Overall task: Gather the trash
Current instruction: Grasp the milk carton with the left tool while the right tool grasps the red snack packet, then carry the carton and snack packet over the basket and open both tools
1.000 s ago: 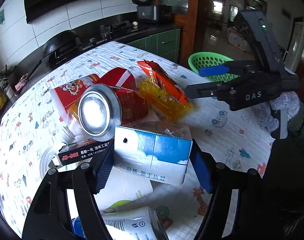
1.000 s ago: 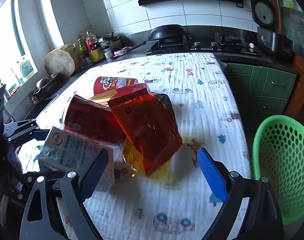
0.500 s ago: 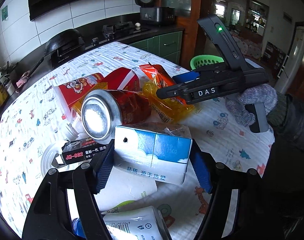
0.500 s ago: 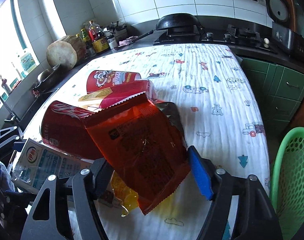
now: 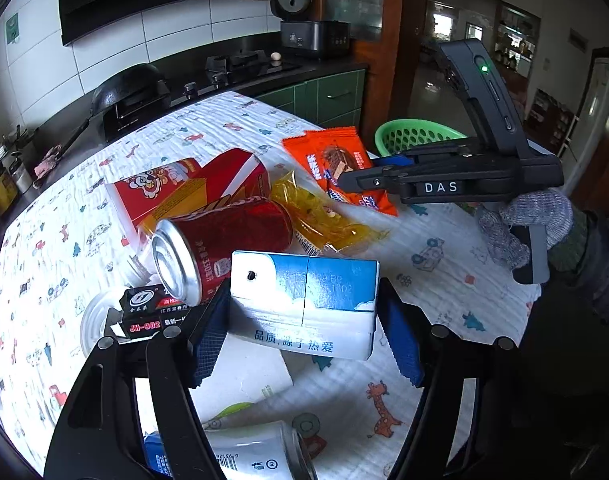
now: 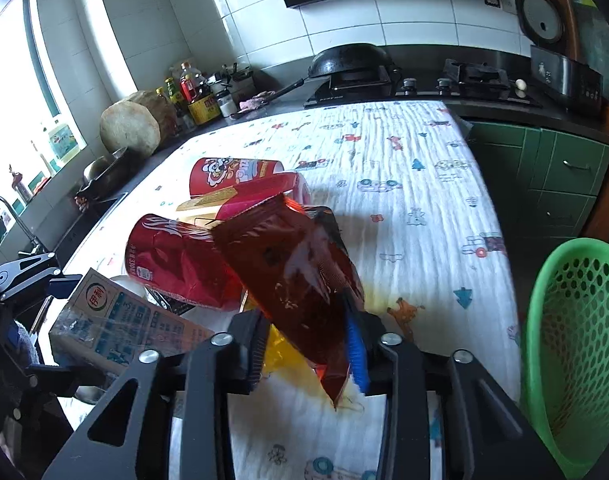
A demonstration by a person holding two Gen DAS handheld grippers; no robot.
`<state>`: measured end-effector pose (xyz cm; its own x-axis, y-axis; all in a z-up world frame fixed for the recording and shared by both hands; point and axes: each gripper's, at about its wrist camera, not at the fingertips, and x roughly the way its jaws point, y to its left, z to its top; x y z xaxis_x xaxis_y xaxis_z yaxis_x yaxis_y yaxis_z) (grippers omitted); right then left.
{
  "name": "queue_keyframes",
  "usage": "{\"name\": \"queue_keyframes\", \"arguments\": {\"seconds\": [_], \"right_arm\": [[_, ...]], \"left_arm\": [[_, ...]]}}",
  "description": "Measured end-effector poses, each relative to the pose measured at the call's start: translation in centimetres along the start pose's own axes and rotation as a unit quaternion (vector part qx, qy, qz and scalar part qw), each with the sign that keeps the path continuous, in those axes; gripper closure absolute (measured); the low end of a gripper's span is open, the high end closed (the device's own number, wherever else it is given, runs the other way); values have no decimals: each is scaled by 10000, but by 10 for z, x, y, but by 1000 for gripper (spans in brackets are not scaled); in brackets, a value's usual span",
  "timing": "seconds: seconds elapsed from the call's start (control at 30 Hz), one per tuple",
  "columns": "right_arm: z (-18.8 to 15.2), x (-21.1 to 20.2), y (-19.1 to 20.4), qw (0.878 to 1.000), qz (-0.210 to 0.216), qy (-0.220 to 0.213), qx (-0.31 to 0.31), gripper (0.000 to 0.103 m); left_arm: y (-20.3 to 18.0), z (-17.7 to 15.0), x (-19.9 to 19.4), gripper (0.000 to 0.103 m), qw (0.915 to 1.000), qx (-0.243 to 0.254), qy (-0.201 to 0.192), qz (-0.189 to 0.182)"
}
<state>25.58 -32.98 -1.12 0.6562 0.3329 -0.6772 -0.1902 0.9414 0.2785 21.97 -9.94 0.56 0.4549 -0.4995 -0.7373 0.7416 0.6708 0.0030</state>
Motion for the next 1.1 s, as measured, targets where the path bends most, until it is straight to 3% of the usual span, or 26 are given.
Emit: {"name": "queue_keyframes", "arguments": {"seconds": [0.37, 0.67, 0.83, 1.1], "right_arm": [[-15, -25, -17, 9994, -197, -149, 250, 91], [-22, -48, -21, 9981, -392, -396, 276, 95], [-26, -72, -42, 9948, -790, -539, 357, 95], [-44, -112, -117, 9799, -1756, -564, 758, 95]], "left_arm": [[-14, 9, -5, 34, 10000, -16, -74, 21], [-14, 18, -7, 34, 9998, -146, -159, -4], [-22, 33, -2, 34, 9996, -151, -205, -73], [-54, 73, 16, 34, 9992, -49, -304, -256]]}}
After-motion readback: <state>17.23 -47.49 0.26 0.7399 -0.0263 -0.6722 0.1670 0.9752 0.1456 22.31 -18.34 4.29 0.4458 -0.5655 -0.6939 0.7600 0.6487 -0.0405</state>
